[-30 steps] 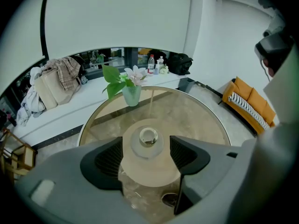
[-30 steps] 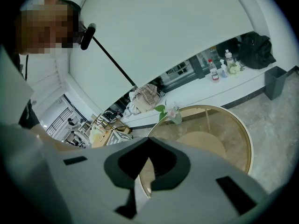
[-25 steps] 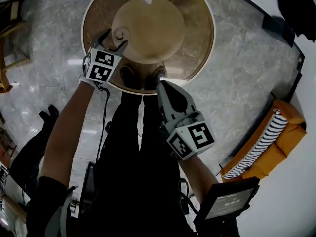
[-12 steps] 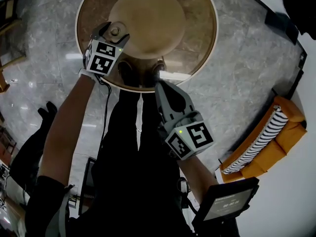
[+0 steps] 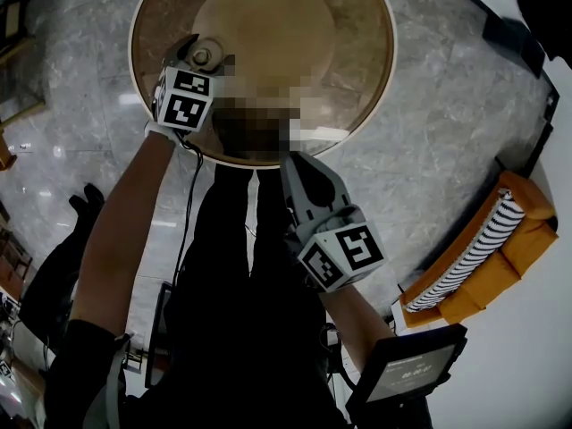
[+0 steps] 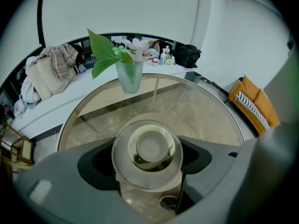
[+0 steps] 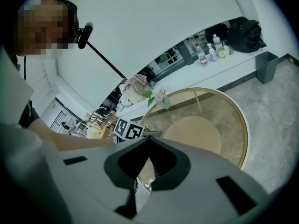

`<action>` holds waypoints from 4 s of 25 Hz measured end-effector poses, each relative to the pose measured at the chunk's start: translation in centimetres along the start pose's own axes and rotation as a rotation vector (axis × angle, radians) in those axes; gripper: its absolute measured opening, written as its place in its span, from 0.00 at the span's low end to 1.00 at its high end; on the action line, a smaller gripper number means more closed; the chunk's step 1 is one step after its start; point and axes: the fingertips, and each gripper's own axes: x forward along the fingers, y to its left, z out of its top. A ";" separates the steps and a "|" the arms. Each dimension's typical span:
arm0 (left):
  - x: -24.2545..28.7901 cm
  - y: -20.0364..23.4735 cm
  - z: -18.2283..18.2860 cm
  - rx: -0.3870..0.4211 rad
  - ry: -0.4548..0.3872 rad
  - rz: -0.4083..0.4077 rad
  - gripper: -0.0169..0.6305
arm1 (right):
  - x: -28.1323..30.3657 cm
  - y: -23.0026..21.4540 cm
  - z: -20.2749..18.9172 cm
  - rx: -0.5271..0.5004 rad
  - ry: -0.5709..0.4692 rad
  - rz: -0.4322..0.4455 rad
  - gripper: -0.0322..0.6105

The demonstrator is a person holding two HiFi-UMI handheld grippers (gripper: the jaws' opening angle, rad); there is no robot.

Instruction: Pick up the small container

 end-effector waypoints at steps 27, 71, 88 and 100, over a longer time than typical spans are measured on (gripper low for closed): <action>0.9 -0.5 0.5 0.024 -0.007 0.000 0.56 | -0.5 -1.7 -0.8 0.039 0.010 -0.022 0.06; -33.4 -10.3 9.3 -0.042 -0.262 -0.051 0.56 | -11.3 13.3 7.1 -0.115 -0.136 0.118 0.06; -43.1 -12.8 9.6 -0.070 -0.298 -0.033 0.56 | -16.8 17.3 8.8 -0.164 -0.180 0.151 0.06; -47.1 -16.2 11.1 -0.083 -0.337 -0.079 0.56 | -19.1 18.2 11.7 -0.193 -0.213 0.167 0.06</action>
